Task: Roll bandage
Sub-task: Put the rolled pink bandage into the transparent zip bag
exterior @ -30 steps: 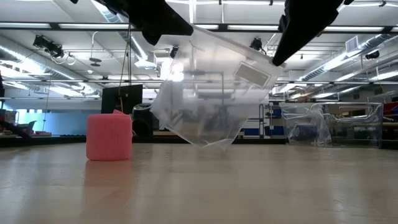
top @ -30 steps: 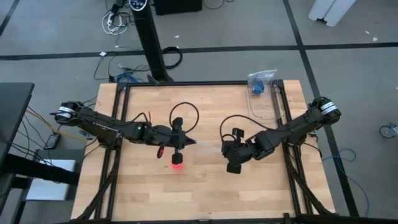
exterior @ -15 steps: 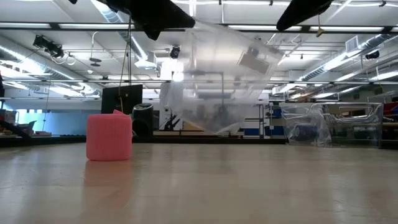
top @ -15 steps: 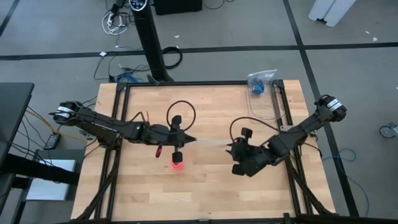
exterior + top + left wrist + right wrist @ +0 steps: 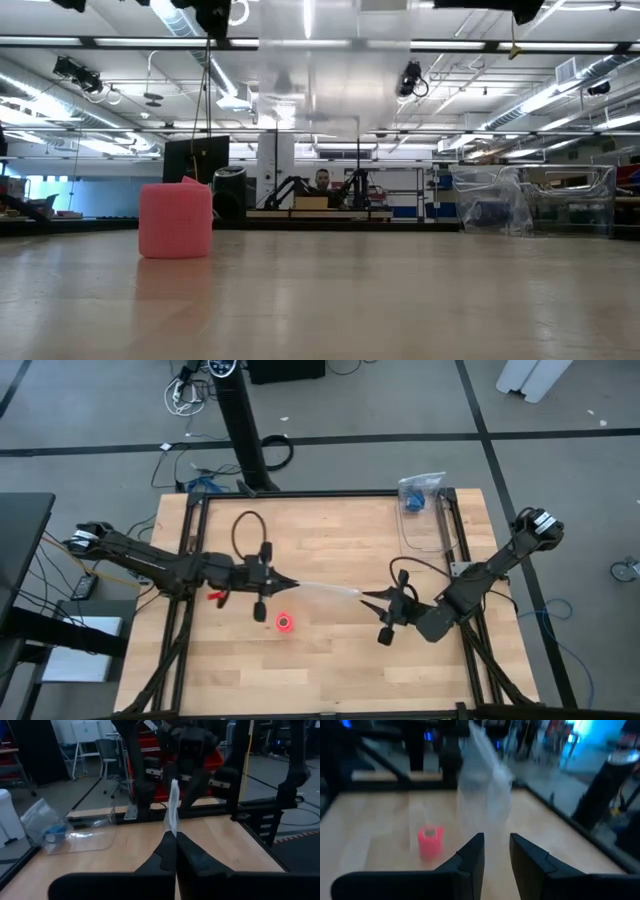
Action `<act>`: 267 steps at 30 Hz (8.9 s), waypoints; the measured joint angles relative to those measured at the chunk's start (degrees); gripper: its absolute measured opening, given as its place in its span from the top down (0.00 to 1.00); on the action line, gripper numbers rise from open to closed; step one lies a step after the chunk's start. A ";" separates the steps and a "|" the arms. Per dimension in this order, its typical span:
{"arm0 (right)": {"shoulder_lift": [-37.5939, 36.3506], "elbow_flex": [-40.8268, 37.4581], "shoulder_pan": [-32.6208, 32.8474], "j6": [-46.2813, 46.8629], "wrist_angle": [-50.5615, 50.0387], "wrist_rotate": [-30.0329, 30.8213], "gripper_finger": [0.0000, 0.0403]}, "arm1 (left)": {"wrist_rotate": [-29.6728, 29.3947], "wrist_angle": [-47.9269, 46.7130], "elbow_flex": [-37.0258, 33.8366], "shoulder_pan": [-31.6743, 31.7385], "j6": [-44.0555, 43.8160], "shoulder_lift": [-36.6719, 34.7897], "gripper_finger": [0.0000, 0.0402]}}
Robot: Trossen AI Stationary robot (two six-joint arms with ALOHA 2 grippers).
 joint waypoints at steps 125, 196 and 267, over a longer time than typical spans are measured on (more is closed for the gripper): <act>12.02 5.02 -19.11 -3.75 7.26 -22.49 0.81 | -9.30 5.44 -0.16 -0.34 0.83 10.72 1.00; 52.69 27.85 -19.20 7.71 22.11 -32.04 0.21 | -26.84 -22.27 -0.16 -1.27 -3.49 1.24 1.00; 21.90 28.69 -12.55 -25.57 -2.18 -8.17 0.69 | -22.71 -20.21 -0.16 -2.14 -6.05 1.30 1.00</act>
